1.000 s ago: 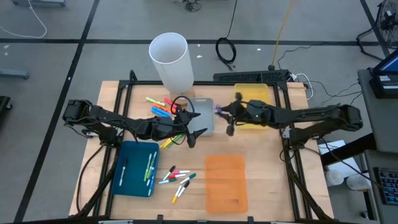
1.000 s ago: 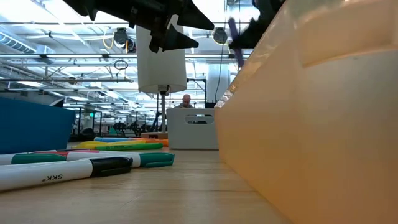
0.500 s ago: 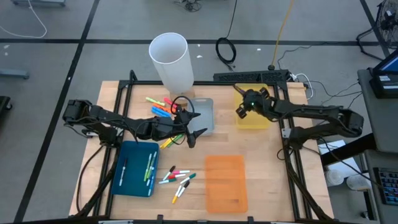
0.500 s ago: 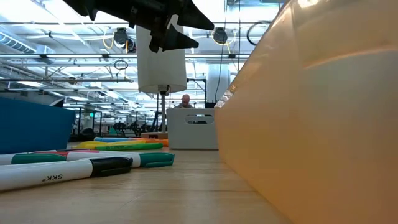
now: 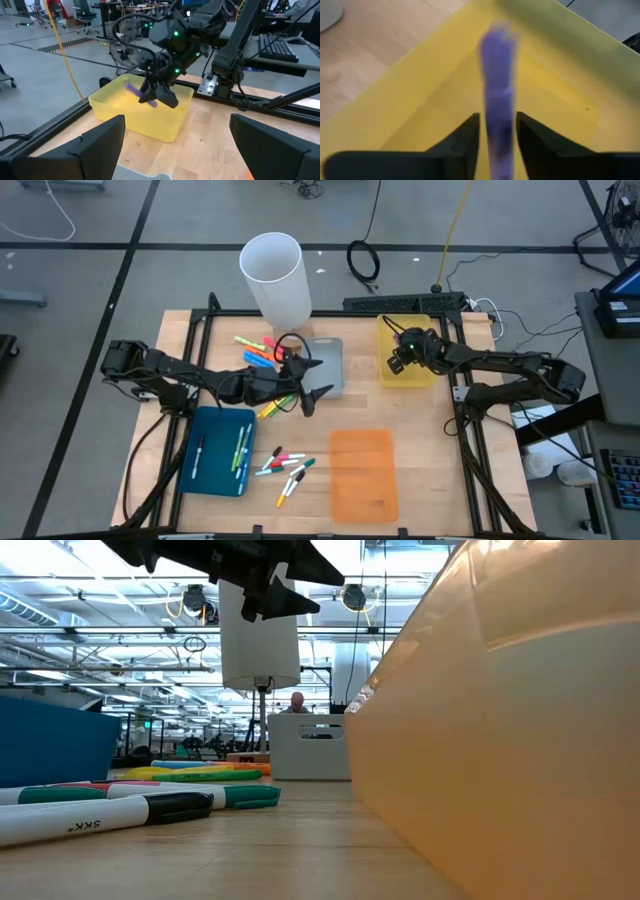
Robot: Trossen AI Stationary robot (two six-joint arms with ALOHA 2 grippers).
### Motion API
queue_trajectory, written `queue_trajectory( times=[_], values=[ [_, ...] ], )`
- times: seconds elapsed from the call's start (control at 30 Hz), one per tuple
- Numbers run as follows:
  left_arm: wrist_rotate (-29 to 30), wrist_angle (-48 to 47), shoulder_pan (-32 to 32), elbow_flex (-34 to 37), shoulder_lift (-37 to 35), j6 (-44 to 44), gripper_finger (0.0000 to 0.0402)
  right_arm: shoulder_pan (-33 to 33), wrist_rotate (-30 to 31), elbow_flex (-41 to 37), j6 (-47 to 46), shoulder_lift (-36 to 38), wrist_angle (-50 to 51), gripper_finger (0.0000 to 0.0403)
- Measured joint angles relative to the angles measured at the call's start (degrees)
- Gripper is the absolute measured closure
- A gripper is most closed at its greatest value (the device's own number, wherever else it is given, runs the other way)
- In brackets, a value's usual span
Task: Pick & Place Markers
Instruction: Put the large violet highlighter pen in the yellow bin, then put the bottom large blue highlighter pen in the yellow bin
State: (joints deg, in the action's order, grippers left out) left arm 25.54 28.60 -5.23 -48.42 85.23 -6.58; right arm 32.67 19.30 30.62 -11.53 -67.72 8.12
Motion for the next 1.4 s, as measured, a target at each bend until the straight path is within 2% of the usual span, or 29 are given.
queue_trajectory(
  times=[0.17,0.27,0.33,0.5,0.63,0.77,0.87,1.07,1.17,1.4],
  values=[
    [1.3,-0.9,1.1,0.0,0.0,2.9,0.0041,0.0,-0.1,0.0,0.1,0.0,-0.2,0.0216],
    [1.2,-3.7,1.6,0.0,0.0,0.3,0.0041,0.0,-0.1,0.0,1.1,0.1,-0.2,0.0194],
    [-0.9,-7.4,1.9,0.0,0.0,-0.2,0.0041,0.0,-0.1,0.0,1.6,0.6,-0.2,0.0185],
    [-5.1,-24.1,3.7,0.0,-0.4,-6.8,0.0041,0.0,-0.1,0.0,2.5,4.0,-1.1,0.0181],
    [-6.3,-43.2,7.0,-3.7,-0.5,-12.9,0.0041,-0.2,-0.3,0.0,3.2,8.3,-3.1,0.0186],
    [-6.2,-60.6,11.6,-8.4,-0.5,-13.6,0.0041,-0.9,-4.4,0.0,3.2,11.7,-6.3,0.0188],
    [-7.1,-67.7,15.7,-9.4,-0.5,-16.0,0.0041,-2.0,-7.0,0.0,3.5,13.0,-8.8,0.0185],
    [-12.3,-82.1,23.7,-9.4,0.3,-38.3,0.0041,-4.2,-7.6,0.0,3.8,13.1,-9.7,0.0187],
    [-12.4,-85.9,25.8,-9.4,1.4,-40.9,0.0041,-4.7,-7.5,0.0,4.2,13.1,-10.1,0.0191],
    [-15.5,-82.5,28.4,-9.4,4.9,-31.8,0.0041,-4.7,-7.6,0.0,4.7,13.1,-10.0,0.0193]
  ],
)
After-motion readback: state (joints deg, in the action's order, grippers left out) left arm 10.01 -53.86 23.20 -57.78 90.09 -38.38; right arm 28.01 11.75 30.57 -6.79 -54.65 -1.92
